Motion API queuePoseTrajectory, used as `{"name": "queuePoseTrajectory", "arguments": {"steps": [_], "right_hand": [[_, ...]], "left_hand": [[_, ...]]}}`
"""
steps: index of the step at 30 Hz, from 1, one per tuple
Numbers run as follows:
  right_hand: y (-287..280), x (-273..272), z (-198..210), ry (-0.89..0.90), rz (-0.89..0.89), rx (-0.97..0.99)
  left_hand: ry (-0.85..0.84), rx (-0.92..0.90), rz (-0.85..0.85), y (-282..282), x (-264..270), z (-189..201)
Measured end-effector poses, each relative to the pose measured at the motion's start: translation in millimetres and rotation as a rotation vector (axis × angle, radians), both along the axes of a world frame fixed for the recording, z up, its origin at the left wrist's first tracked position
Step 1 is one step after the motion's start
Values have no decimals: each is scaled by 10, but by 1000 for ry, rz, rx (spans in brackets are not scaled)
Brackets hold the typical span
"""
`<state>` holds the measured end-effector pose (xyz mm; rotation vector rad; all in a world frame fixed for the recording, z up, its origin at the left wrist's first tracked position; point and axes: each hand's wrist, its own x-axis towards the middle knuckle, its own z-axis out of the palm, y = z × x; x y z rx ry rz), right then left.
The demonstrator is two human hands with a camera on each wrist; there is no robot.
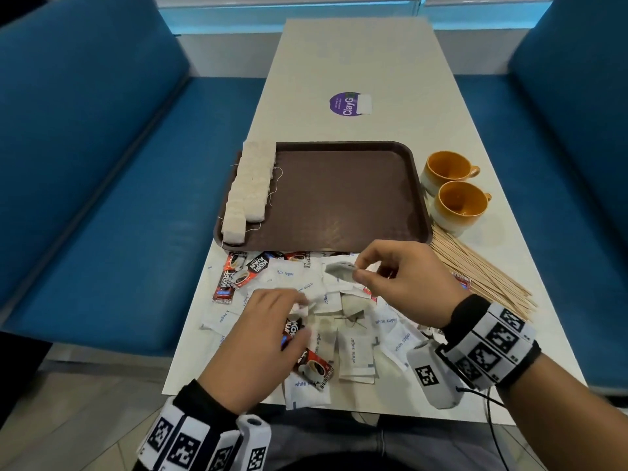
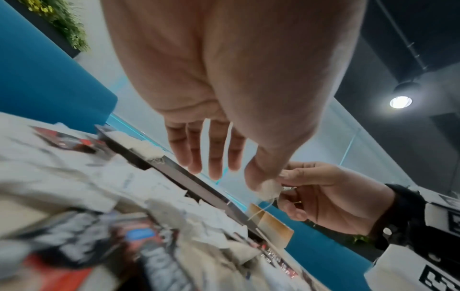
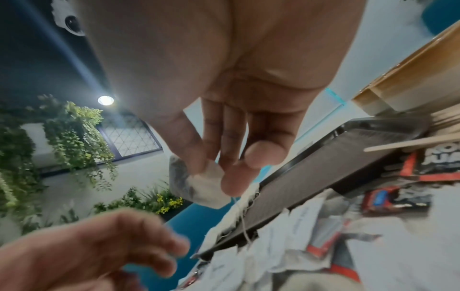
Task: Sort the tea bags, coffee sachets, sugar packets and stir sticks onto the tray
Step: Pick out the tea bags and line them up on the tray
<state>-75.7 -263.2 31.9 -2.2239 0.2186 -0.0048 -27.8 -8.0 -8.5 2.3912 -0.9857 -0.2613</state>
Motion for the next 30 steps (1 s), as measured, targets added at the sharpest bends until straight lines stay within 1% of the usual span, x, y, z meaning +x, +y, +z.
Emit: {"name": "queuePoseTrajectory", "arguments": {"steps": [3, 6, 8, 10, 12, 14, 15, 17, 20, 22, 24, 27, 30], "right_hand": [[83, 2, 115, -6, 119, 0], [157, 1, 143, 22, 238, -58], [151, 13, 101, -23, 220, -54], [92, 30, 19, -45, 145, -80], [44, 35, -94, 40, 145, -207], [59, 25, -213, 173, 228, -422], [83, 22, -262, 219, 258, -500], [134, 31, -320, 253, 275, -579], [186, 62, -335, 235, 271, -635], [184, 81, -339, 215, 241, -613], [152, 98, -323, 204, 192, -520], [84, 101, -258, 147, 94, -315], [32, 67, -166, 94, -31, -30]], "left_hand": [[58, -155, 15, -214, 28, 150], [129, -225, 27, -411, 58, 203], [153, -248, 68, -477, 89, 188], [147, -227, 114, -479, 120, 156], [180, -208, 181, -423, 144, 112], [207, -225, 245, -353, 157, 74], [218, -235, 272, -320, 163, 59], [253, -242, 320, -264, 176, 40], [275, -264, 350, -204, 188, 37], [270, -272, 348, -187, 193, 55], [276, -273, 350, -185, 199, 68], [377, -329, 371, -198, 214, 59], [500, -405, 369, -239, 191, 96]]}}
